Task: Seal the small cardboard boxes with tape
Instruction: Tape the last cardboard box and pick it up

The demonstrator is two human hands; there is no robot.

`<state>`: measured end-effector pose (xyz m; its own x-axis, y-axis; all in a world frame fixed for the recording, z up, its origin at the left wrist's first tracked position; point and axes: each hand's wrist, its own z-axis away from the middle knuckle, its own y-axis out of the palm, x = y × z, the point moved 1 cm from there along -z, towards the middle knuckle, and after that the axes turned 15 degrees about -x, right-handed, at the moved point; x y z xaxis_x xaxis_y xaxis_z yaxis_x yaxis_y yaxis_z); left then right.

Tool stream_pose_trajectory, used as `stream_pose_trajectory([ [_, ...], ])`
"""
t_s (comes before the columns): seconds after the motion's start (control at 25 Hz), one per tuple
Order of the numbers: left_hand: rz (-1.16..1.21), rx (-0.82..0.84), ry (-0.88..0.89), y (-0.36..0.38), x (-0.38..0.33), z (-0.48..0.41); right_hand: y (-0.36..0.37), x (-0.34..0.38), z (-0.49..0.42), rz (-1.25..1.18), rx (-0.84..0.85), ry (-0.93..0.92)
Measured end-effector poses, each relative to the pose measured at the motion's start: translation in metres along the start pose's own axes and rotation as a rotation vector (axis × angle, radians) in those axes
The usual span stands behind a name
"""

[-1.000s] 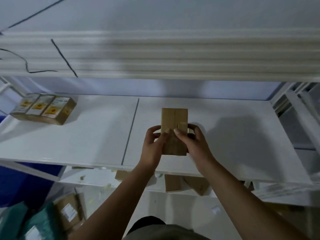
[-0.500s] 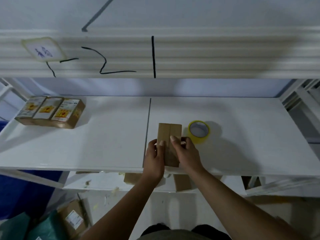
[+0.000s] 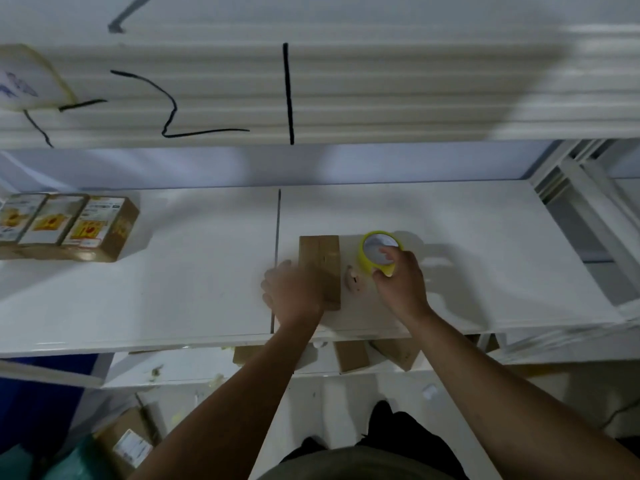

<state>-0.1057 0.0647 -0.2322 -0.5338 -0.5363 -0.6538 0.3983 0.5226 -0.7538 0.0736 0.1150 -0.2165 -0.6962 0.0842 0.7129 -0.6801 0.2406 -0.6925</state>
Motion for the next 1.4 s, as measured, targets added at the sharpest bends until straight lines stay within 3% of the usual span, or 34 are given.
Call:
stream_pose_trajectory([
  [0.08,0.036,-0.142,0.332,-0.005,-0.016,-0.002,0.0,-0.005,-0.01,0.045,0.056,-0.064],
  [0.12,-0.005,-0.13,0.555,-0.002,-0.029,-0.007,0.001,-0.009,-0.014,0.08,0.09,-0.101],
  [0.2,-0.182,0.087,0.847,0.01,-0.06,-0.02,-0.001,-0.019,-0.019,0.141,0.138,-0.167],
  [0.28,-0.409,0.32,0.943,0.029,-0.083,-0.035,-0.002,-0.028,-0.021,0.156,0.154,-0.215],
  [0.36,-0.587,0.451,0.959,0.046,-0.093,-0.046,-0.002,-0.034,-0.024,0.153,0.161,-0.221],
  [0.52,-0.54,0.492,0.863,0.062,-0.09,-0.049,0.002,-0.037,-0.032,0.133,0.186,-0.241],
  [0.84,-0.205,0.275,0.666,0.055,-0.074,-0.047,-0.01,-0.035,-0.047,0.045,0.131,-0.238],
  [0.96,0.1,0.204,0.553,0.031,-0.083,-0.049,-0.038,-0.015,-0.061,0.064,0.073,-0.366],
  [1.04,0.46,0.288,0.368,0.004,-0.084,-0.06,-0.058,0.008,-0.067,0.11,0.057,-0.525],
  [1.12,0.719,0.436,0.203,-0.027,-0.079,-0.07,-0.075,0.035,-0.069,0.004,0.154,-0.608],
  [1.24,0.758,0.548,0.085,-0.066,-0.062,-0.085,-0.078,0.066,-0.063,-0.206,0.497,-0.56],
  [1.28,0.723,0.542,0.044,-0.075,-0.053,-0.091,-0.071,0.07,-0.06,-0.232,0.533,-0.523],
  [1.4,0.596,0.43,-0.124,-0.09,-0.02,-0.106,-0.043,0.066,-0.067,-0.028,0.371,-0.466],
])
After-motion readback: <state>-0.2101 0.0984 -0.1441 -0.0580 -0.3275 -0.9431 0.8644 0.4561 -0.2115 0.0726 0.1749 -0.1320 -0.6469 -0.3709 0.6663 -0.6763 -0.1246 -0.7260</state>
